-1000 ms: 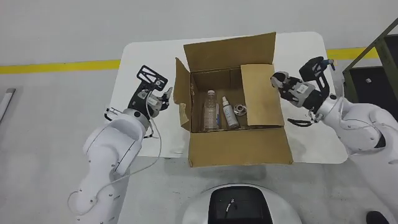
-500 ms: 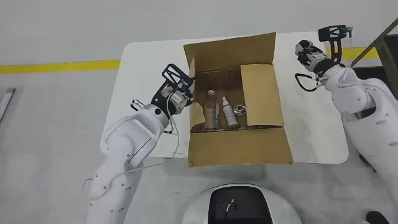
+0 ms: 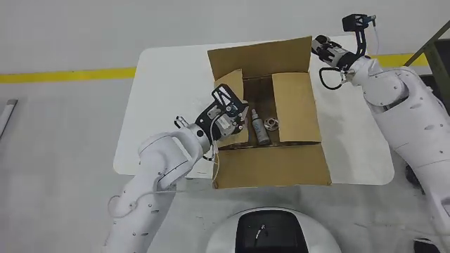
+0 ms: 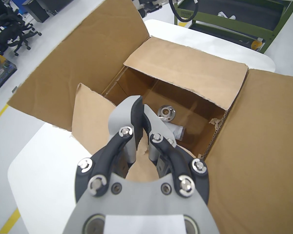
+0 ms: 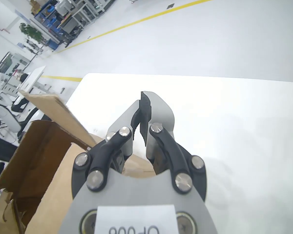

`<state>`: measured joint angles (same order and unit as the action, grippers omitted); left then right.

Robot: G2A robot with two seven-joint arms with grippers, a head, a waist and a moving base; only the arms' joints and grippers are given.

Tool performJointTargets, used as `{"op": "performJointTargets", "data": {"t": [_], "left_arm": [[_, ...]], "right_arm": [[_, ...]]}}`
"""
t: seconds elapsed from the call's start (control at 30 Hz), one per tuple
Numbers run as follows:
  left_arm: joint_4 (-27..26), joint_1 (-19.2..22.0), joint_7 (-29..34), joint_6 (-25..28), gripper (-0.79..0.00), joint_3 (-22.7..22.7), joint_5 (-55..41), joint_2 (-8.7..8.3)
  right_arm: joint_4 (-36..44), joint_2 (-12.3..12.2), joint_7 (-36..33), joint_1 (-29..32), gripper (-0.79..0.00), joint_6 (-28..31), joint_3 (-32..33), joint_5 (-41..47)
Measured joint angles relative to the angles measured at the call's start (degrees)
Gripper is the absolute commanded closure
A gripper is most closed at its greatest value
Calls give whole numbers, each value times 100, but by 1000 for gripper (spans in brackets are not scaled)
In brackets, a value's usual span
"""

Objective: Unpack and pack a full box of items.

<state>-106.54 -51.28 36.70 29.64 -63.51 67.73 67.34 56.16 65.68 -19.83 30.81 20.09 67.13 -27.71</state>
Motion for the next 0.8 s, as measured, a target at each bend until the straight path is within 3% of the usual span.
{"op": "performJointTargets", "data": {"t": [0.13,0.27,0.8], "left_arm": [[109,6,60,543,0,-27,-84,-40],[82,-49,87,812,0,-39,-132,-69],[118,-46,41,897,0,-14,-127,-113]], "right_arm": [[-101,1,183,-103,0,483,-74,-400],[-127,-15,181,-78,0,811,-5,-242],[750,-221,-455,358,0,1736,473,-48]]}}
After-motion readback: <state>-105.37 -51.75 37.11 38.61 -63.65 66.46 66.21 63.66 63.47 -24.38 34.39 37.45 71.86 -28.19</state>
